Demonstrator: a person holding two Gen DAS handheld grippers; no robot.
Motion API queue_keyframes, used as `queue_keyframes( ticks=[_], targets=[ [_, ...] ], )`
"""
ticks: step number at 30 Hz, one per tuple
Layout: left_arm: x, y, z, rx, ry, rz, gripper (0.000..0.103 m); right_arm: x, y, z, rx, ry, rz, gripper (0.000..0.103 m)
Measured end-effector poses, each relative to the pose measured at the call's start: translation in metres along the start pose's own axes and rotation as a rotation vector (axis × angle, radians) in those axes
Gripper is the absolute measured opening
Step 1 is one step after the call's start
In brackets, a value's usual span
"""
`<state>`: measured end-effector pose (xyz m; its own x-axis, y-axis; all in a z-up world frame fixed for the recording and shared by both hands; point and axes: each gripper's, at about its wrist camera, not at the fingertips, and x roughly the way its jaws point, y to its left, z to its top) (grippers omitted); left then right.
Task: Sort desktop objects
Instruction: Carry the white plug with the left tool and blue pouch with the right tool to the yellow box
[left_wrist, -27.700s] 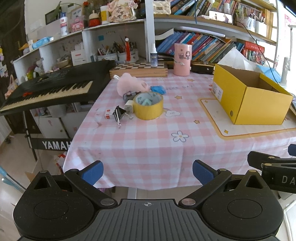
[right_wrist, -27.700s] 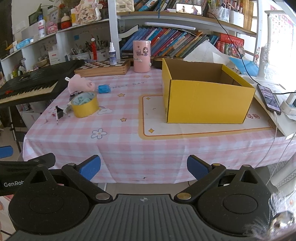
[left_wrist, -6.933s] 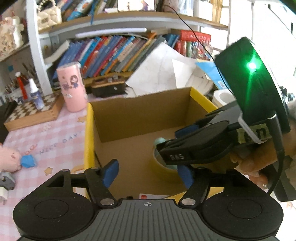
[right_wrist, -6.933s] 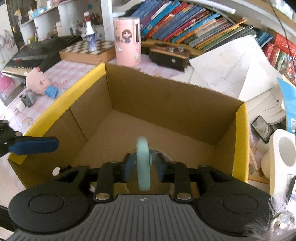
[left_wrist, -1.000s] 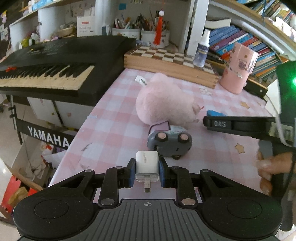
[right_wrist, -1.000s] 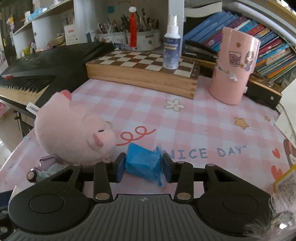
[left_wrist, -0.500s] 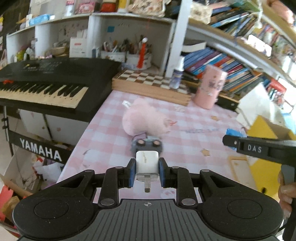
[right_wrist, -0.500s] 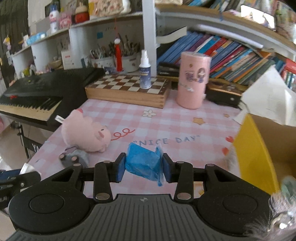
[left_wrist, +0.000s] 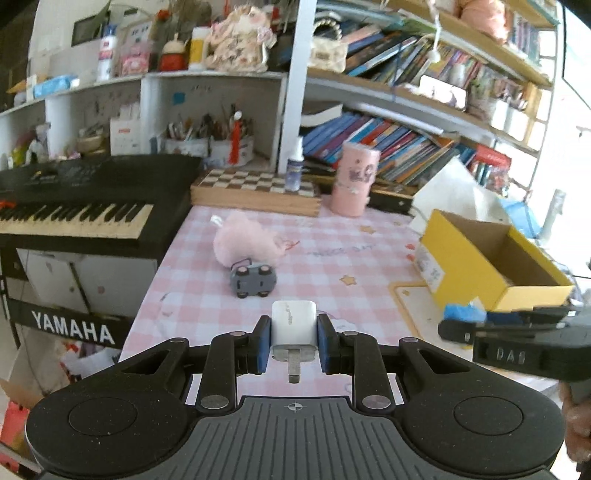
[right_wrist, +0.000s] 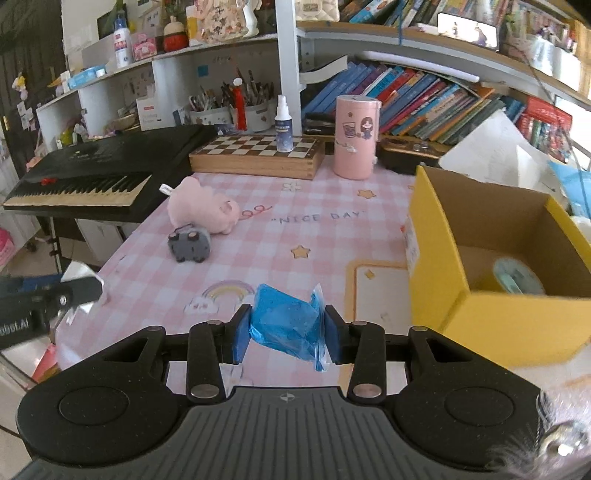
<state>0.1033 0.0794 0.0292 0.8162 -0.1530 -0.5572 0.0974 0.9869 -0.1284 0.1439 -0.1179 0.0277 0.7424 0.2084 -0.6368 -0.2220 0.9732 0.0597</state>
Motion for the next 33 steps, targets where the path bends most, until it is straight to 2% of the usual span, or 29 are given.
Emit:
queue_keyframes(
  ticks=[3, 11, 17, 21, 33],
  targets=[
    [-0.016, -0.006, -0.010, -0.002, 0.001, -0.025, 0.024, -0.019, 0.000, -0.017, 0.023, -0.002, -0.013, 0.037],
    [-0.030, -0.026, -0.047, 0.008, 0.097, -0.101, 0.024, -0.064, -0.004, -0.065, 0.089, 0.026, -0.081, 0.037],
    [-0.027, -0.047, -0.057, 0.057, 0.135, -0.186, 0.024, -0.084, -0.019, -0.090, 0.165, 0.078, -0.131, 0.037],
    [-0.026, -0.069, -0.063, 0.114, 0.156, -0.252, 0.024, -0.099, -0.030, -0.104, 0.213, 0.082, -0.180, 0.037],
    [-0.013, -0.127, -0.063, 0.227, 0.182, -0.385, 0.024, -0.128, -0.070, -0.129, 0.334, 0.087, -0.288, 0.037]
  ],
)
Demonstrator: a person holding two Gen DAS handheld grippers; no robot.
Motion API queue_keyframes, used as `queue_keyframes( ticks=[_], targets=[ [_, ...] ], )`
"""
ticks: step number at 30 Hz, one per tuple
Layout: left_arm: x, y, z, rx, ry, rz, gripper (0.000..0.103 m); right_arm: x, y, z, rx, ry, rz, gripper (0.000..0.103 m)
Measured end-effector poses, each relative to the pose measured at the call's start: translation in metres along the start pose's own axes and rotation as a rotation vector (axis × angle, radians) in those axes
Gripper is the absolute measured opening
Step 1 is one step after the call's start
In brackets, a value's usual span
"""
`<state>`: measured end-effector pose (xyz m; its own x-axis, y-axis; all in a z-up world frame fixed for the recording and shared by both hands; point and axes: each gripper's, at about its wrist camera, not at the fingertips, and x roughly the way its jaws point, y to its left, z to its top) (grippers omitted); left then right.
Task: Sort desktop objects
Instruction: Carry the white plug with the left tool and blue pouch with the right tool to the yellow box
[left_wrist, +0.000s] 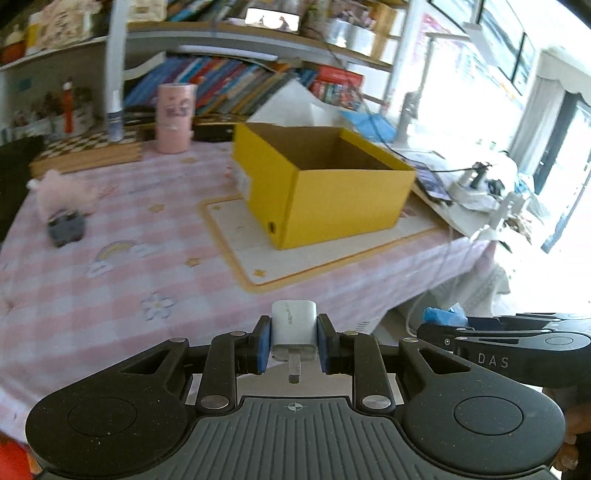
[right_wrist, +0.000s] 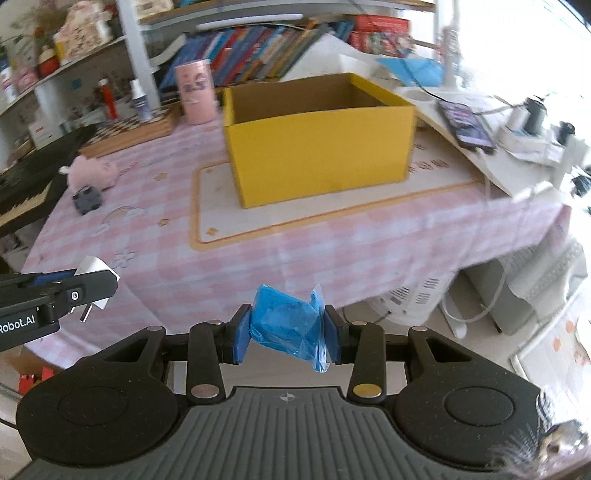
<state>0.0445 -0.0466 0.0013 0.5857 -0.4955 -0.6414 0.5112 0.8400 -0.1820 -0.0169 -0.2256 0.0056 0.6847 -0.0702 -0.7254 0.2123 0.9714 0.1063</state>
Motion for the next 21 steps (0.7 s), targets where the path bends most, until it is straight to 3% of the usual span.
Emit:
queue_keyframes(
  ticks=[8, 21],
  targets=[
    [0.021, -0.036, 0.019, 0.087, -0.010, -0.051, 0.024, -0.003, -0.041, 0.002, 0.083, -0.015, -0.055, 0.037],
    [0.056, -0.074, 0.077, 0.105, -0.092, -0.012, 0.024, 0.022, -0.103, 0.047, 0.122, -0.056, -0.057, 0.037]
  ],
)
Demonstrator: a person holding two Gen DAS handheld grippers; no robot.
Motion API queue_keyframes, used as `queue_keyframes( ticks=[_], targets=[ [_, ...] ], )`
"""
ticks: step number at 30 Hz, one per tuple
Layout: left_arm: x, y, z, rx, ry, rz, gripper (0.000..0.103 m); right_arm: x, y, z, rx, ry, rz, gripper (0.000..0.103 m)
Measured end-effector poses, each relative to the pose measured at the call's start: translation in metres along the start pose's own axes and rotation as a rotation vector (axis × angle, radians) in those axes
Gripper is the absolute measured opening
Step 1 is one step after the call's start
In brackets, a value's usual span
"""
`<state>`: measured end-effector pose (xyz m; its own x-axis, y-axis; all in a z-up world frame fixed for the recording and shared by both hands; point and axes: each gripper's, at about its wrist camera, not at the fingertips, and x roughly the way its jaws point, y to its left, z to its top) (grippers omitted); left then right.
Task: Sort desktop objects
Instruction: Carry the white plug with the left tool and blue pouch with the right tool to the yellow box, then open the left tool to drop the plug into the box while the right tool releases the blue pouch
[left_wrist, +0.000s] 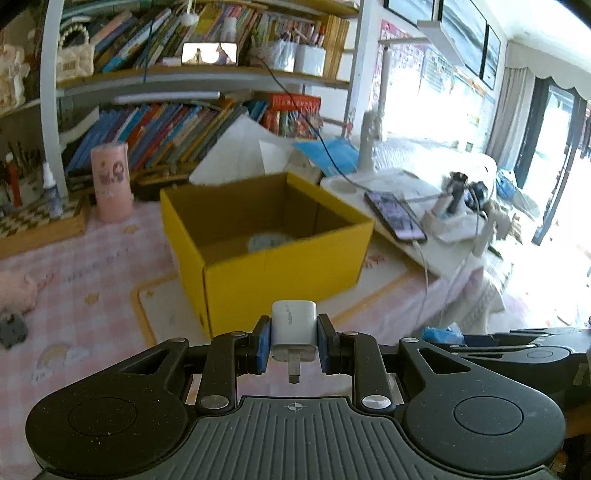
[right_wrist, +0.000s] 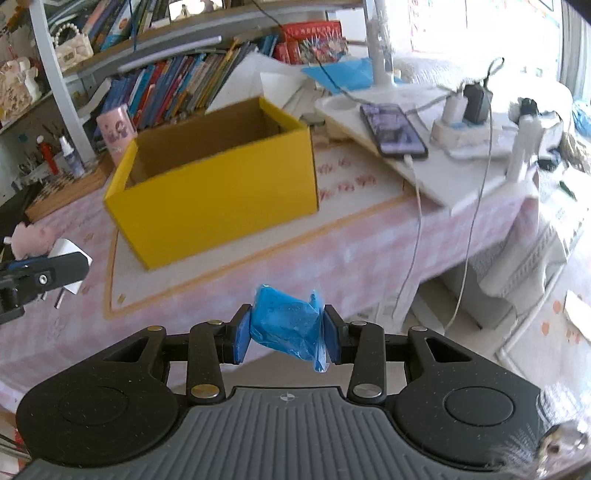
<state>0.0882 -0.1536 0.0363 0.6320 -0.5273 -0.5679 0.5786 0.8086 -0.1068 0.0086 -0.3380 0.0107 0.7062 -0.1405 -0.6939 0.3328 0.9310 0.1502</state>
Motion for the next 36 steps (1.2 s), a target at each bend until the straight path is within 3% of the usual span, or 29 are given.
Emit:
queue_keyframes(
  ticks=[7, 13, 20, 25, 30, 36],
  targets=[
    [0.022, -0.006, 0.040, 0.004, -0.070, 0.093, 0.024, 0.022, -0.022, 0.049, -0.049, -0.062, 0.064, 0.037],
    [0.054, -0.003, 0.071, -0.002, -0.073, 0.180, 0.024, 0.039, -0.028, 0.097, -0.109, -0.135, 0.139, 0.037],
    [0.115, 0.001, 0.083, -0.047, -0.001, 0.230, 0.024, 0.069, -0.024, 0.147, -0.207, -0.184, 0.229, 0.037],
    [0.152, -0.003, 0.077, 0.034, 0.067, 0.297, 0.024, 0.093, -0.015, 0.172, -0.266, -0.180, 0.283, 0.037],
    [0.171, 0.008, 0.071, -0.030, 0.163, 0.303, 0.024, 0.122, -0.002, 0.192, -0.308, -0.129, 0.324, 0.036],
    [0.175, 0.014, 0.076, -0.080, 0.211, 0.280, 0.024, 0.161, 0.025, 0.211, -0.400, -0.043, 0.366, 0.036]
  ],
)
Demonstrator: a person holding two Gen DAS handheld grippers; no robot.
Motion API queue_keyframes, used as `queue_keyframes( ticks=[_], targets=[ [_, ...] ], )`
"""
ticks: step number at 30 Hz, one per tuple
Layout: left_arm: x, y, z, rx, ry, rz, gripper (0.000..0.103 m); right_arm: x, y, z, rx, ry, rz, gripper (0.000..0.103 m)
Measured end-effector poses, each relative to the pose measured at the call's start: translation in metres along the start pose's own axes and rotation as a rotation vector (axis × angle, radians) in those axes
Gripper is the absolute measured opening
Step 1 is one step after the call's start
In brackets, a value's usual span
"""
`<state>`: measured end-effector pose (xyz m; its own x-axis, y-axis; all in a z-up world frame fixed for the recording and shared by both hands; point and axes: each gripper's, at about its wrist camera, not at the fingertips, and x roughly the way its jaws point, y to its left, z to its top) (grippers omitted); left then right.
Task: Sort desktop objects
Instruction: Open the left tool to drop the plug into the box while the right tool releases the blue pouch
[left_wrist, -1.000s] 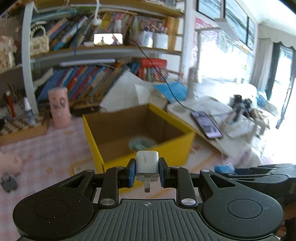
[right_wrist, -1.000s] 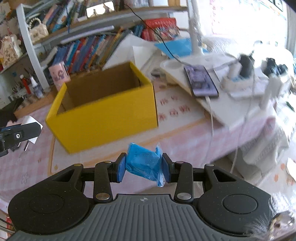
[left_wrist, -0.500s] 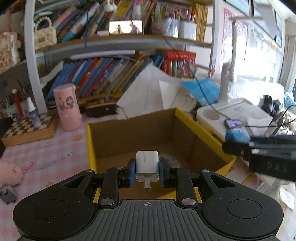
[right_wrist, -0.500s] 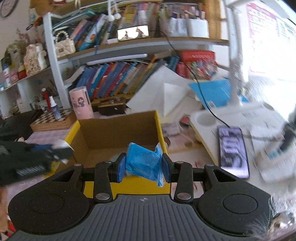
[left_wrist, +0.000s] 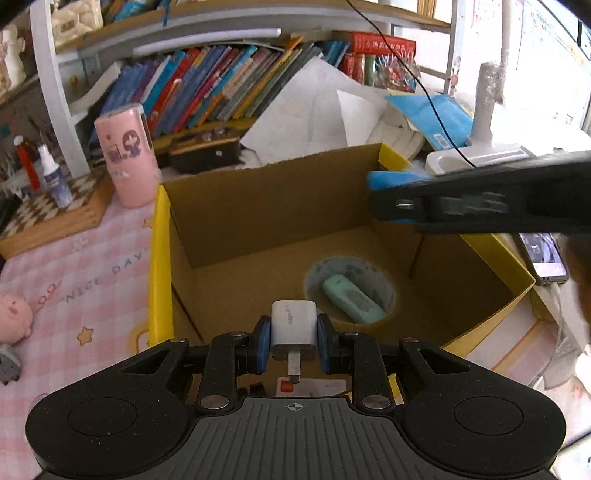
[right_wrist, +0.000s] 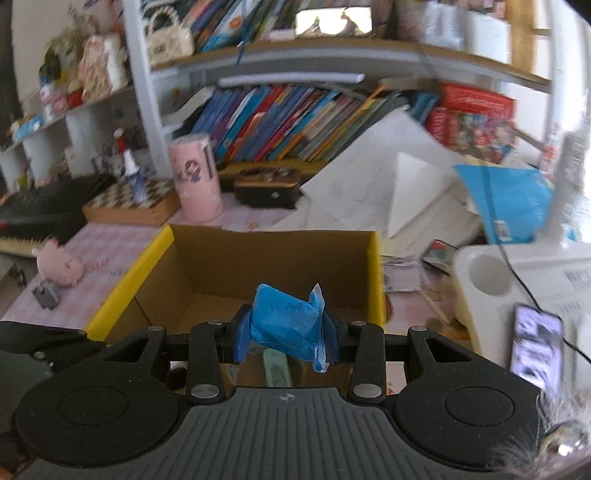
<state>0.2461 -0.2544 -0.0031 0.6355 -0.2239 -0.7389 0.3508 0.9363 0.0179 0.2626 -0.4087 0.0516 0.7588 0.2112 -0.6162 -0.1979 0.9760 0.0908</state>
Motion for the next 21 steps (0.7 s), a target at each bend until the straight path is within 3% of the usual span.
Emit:
queue_keyframes(
  ticks=[6, 16, 21],
  targets=[
    [0.005, 0.004, 0.005, -0.032, 0.056, -0.025, 0.024, 0.051, 0.017, 0.018, -0.086, 0.116, 0.073, 0.036],
    [0.000, 0.000, 0.007, -0.015, 0.031, 0.009, 0.028, 0.113, 0.044, 0.024, -0.229, 0.295, 0.128, 0.036],
    [-0.017, 0.001, 0.005, -0.007, -0.040, 0.065, 0.046, 0.126, 0.048, 0.025, -0.245, 0.309, 0.131, 0.037]
  ],
)
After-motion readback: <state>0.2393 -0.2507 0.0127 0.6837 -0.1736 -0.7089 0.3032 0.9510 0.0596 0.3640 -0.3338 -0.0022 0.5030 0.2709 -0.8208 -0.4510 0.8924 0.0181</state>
